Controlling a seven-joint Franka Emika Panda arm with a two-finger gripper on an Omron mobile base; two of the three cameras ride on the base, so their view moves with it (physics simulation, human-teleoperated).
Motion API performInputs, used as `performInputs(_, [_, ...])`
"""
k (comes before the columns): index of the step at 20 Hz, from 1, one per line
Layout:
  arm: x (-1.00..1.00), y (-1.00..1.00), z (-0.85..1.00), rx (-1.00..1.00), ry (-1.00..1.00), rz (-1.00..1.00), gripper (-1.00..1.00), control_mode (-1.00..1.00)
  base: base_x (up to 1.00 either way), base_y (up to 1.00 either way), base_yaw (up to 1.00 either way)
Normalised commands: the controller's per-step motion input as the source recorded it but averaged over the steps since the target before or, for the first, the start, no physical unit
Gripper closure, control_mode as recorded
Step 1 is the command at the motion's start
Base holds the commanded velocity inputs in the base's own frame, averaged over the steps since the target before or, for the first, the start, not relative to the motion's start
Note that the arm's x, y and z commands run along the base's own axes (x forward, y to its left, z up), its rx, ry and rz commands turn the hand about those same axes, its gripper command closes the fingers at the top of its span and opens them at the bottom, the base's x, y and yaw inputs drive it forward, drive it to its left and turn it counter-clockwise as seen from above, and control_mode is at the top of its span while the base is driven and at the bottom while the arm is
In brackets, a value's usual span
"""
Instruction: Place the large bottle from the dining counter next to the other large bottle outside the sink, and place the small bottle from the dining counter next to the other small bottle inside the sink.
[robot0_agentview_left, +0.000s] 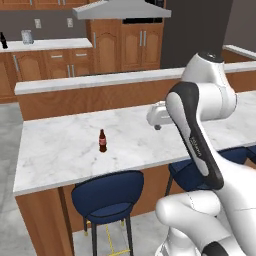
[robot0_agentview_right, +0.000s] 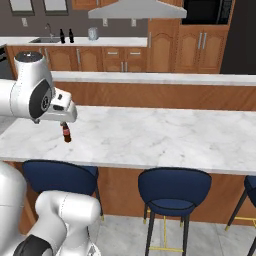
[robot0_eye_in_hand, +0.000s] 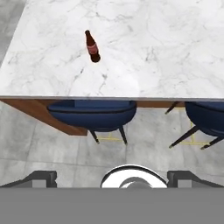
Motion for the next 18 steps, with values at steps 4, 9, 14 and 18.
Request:
performInputs(4, [0.28, 0.42, 0.16, 0.02, 0.00, 0.00, -1.00, -1.00, 0.00, 0.00, 0.00])
performInputs(9, [0.22, 0.39, 0.01, -0.08, 0.00, 0.00, -1.00, -1.00, 0.00, 0.00, 0.00])
performInputs(14, [0.45, 0.35, 0.00, -0.13, 0.00, 0.00, -1.00, -1.00, 0.00, 0.00, 0.00])
performInputs(18, [0.67, 0.17, 0.00, -0.07, 0.02, 0.00, -1.00, -1.00, 0.00, 0.00, 0.00])
